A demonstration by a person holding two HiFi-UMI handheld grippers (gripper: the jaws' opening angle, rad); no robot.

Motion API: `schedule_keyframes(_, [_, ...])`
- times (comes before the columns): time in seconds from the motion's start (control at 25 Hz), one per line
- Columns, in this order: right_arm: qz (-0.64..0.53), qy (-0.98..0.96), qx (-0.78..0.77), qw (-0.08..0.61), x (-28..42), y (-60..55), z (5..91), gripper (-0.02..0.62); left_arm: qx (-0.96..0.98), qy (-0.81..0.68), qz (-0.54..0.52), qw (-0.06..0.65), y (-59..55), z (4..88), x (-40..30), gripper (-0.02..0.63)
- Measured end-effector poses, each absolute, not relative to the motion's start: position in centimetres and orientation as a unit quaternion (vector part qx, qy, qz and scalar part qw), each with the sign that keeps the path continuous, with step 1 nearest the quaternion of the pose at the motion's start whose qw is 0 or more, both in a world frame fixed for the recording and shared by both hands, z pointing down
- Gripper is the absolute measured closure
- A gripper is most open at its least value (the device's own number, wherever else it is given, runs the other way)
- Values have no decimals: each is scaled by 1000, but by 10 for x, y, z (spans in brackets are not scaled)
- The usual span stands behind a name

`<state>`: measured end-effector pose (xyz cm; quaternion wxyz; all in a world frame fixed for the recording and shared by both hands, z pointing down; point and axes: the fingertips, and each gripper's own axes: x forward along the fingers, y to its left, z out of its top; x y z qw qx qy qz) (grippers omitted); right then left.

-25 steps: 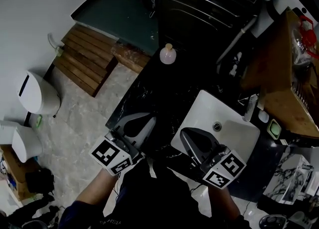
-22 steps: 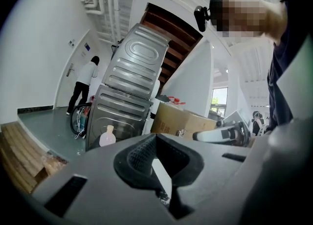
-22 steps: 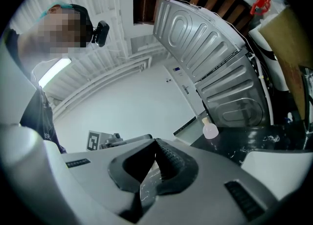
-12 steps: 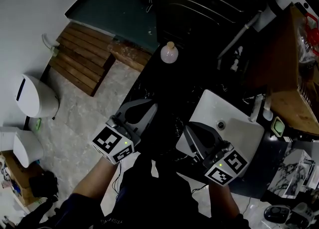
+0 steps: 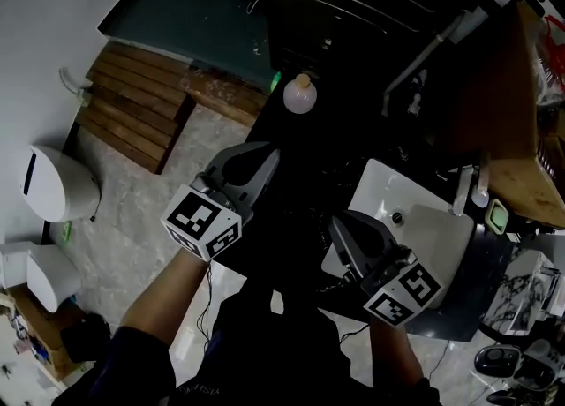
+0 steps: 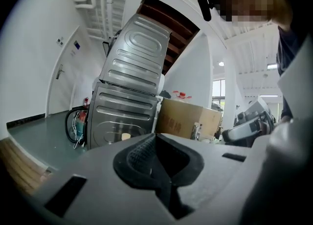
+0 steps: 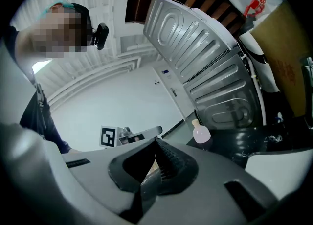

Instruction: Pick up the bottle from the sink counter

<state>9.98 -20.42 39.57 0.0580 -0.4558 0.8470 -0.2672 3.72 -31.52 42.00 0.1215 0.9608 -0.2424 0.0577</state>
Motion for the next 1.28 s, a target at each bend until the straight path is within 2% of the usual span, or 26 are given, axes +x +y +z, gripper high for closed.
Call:
schedule_keyframes(0.2, [-271, 838, -469, 59, 100, -215, 401, 577, 964, -235, 75, 96, -354, 431, 48, 595])
schedule_keyframes(0.48, [-278, 828, -484, 54, 106, -224, 409, 577, 965, -229, 93, 83, -398, 454, 68, 501])
schedule_keyframes(0.76, [-286, 820, -494, 46, 115, -228, 421, 577, 966, -224, 98, 80, -434, 469, 83, 447])
schedule_keyframes(1.28, [-297, 812, -500, 47, 119, -236, 434, 577, 973, -181, 135, 55, -452, 488, 111, 387])
